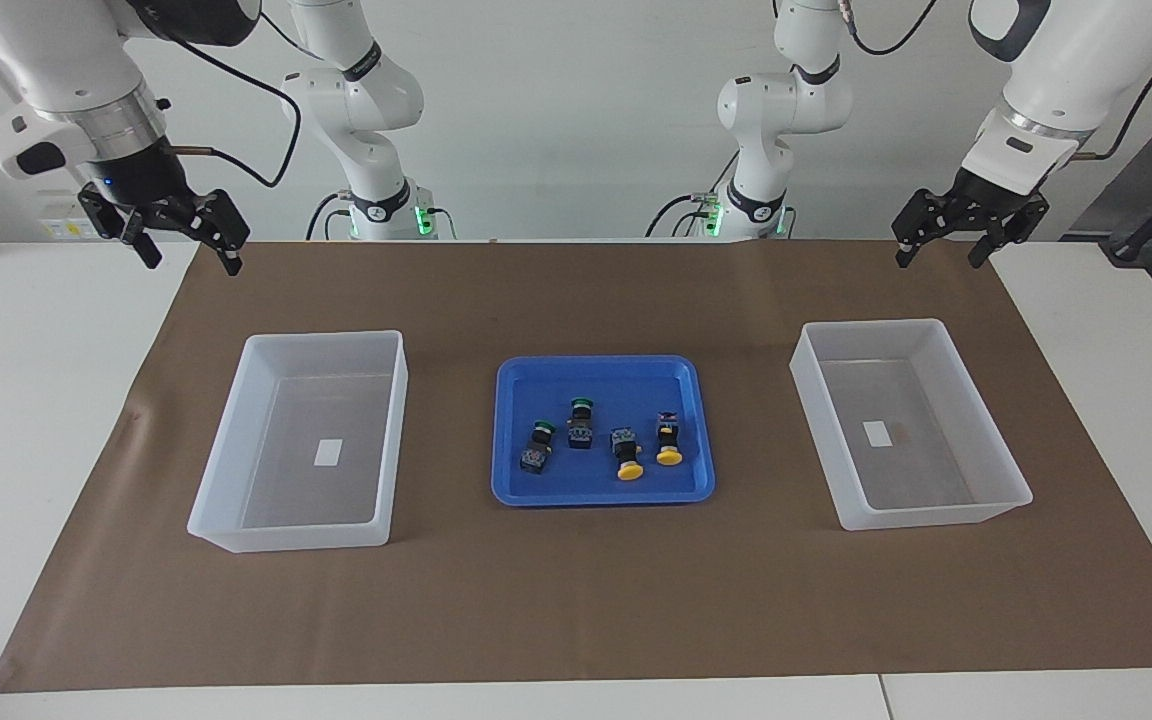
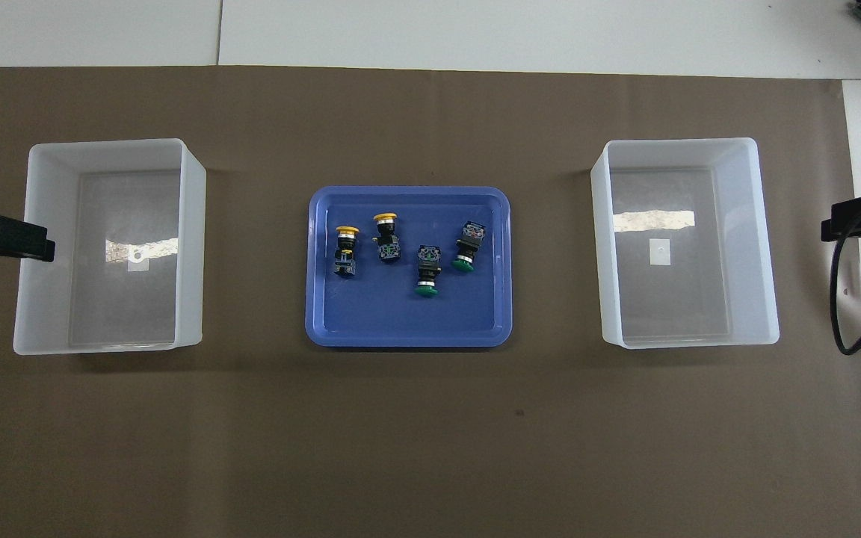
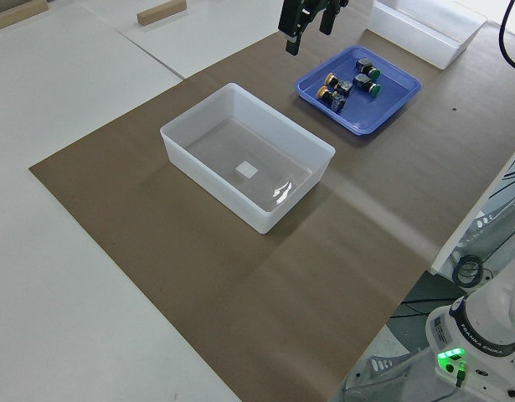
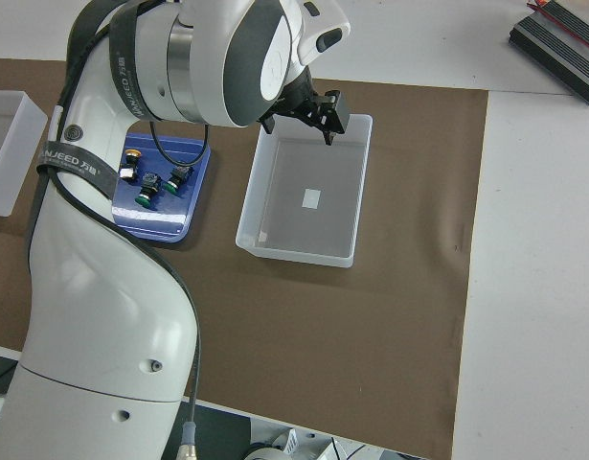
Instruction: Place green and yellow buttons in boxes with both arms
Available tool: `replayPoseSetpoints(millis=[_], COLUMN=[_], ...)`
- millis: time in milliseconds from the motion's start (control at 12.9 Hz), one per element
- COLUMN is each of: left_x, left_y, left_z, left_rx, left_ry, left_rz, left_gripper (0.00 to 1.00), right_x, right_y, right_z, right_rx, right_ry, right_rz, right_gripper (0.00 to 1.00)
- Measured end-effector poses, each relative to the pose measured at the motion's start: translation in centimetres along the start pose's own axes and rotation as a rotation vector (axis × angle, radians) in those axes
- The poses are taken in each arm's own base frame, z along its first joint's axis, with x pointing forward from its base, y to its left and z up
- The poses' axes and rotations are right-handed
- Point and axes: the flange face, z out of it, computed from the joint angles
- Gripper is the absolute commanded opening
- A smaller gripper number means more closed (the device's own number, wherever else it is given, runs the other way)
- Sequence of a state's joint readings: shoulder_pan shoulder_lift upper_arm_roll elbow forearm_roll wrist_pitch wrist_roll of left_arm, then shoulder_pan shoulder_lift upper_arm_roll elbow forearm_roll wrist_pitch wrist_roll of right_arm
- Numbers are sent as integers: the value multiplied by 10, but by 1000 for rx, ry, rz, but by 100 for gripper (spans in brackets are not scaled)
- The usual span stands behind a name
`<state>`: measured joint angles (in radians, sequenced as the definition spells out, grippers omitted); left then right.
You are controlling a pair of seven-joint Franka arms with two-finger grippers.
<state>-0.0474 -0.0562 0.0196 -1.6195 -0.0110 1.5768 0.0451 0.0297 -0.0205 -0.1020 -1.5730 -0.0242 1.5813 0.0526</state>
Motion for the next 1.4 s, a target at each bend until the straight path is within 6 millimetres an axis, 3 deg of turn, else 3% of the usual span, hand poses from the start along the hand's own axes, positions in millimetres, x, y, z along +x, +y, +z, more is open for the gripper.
replayPoseSetpoints(millis=[233,699,932,1087,1243,1398], left_x=[-1,-1,0,1,-3,-9], left_y=[0,1,8,23,57,91], left_z=[-1,-1,-1,6,28,52], left_rx=[0,0,1,1,-1,-5], left_ry=[3,2,10,29,52,69], left_rz=[0,1,14,42,98,114], left_gripper=[100,100,100,100,100,100], right_x=[-4,-7,-8,-8,-8,-7], right_y=[0,-2,-13,-20,-23,-40], right_z=[9,4,4,4,4,4], right_rx=[-1,1,1,1,2,6], right_ry=[-19,-5,-4,-4,-1,21], right_rz=[-18,-28,-49,-62,-66,-67], right_gripper=[100,100,100,100,100,100])
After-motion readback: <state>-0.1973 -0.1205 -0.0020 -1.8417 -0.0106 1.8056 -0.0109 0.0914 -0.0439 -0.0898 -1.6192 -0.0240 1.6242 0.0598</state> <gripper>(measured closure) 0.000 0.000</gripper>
